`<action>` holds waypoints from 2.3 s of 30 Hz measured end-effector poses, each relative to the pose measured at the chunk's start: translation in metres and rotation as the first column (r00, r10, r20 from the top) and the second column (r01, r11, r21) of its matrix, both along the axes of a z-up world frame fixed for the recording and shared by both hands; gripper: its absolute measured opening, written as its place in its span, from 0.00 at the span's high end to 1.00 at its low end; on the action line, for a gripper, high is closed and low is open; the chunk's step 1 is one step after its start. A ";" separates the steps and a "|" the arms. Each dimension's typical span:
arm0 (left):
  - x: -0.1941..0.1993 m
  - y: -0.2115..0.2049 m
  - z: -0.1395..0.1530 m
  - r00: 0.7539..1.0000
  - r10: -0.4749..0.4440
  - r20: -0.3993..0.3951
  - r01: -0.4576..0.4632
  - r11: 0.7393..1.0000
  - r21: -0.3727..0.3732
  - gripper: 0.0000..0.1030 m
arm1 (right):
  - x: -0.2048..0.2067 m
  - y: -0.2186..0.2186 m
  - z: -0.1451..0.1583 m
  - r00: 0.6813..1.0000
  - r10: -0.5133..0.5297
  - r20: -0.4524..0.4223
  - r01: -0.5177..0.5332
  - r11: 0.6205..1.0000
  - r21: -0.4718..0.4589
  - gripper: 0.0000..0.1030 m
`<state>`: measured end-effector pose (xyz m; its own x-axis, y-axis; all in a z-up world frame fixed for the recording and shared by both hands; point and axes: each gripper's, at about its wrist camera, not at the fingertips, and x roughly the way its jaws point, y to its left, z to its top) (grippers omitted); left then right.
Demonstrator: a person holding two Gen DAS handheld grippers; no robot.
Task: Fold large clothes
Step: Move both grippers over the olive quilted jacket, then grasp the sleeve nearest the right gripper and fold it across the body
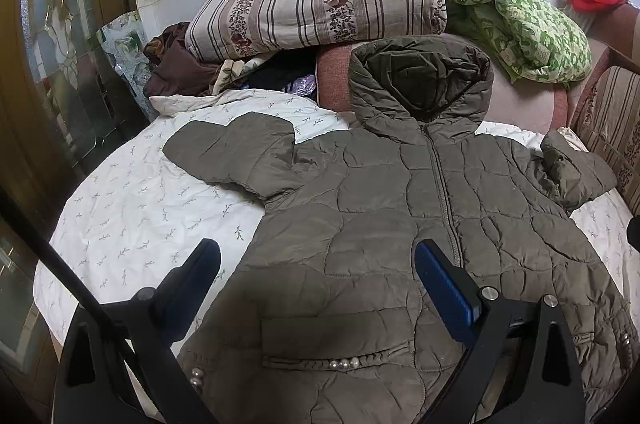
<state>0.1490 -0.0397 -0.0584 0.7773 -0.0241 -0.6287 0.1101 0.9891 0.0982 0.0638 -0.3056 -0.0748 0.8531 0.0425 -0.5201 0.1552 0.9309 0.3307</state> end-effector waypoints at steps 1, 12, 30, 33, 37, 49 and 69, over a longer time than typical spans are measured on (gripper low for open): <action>0.000 0.000 0.000 1.000 -0.002 -0.002 0.002 1.000 -0.002 0.06 | 0.000 -0.001 0.001 1.000 -0.002 0.002 0.002 1.000 0.006 0.04; -0.006 -0.005 0.008 1.000 -0.004 0.012 0.004 1.000 0.004 0.06 | -0.009 -0.009 0.017 1.000 0.004 0.012 -0.005 0.999 0.036 0.04; 0.008 -0.089 0.052 0.978 -0.192 -0.083 0.181 0.976 -0.124 0.06 | 0.000 -0.183 0.040 0.998 -0.062 -0.033 0.070 0.913 0.402 0.04; 0.034 -0.125 0.034 0.955 -0.246 -0.167 0.216 0.960 -0.180 0.06 | 0.035 -0.256 0.006 0.987 -0.130 -0.096 0.161 0.841 0.516 0.04; 0.066 -0.169 0.001 0.925 -0.280 -0.259 0.225 0.949 -0.223 0.06 | 0.091 -0.346 -0.060 0.944 -0.192 -0.269 0.320 0.730 0.604 0.05; 0.097 -0.176 -0.052 0.909 -0.265 -0.322 0.205 0.957 -0.207 0.06 | 0.165 -0.425 -0.161 0.858 -0.327 -0.396 0.508 0.651 0.564 0.18; 0.102 -0.086 0.011 0.942 -0.250 -0.223 0.187 0.945 -0.268 0.06 | 0.113 -0.184 0.093 0.991 -0.065 0.115 0.069 0.997 -0.028 0.92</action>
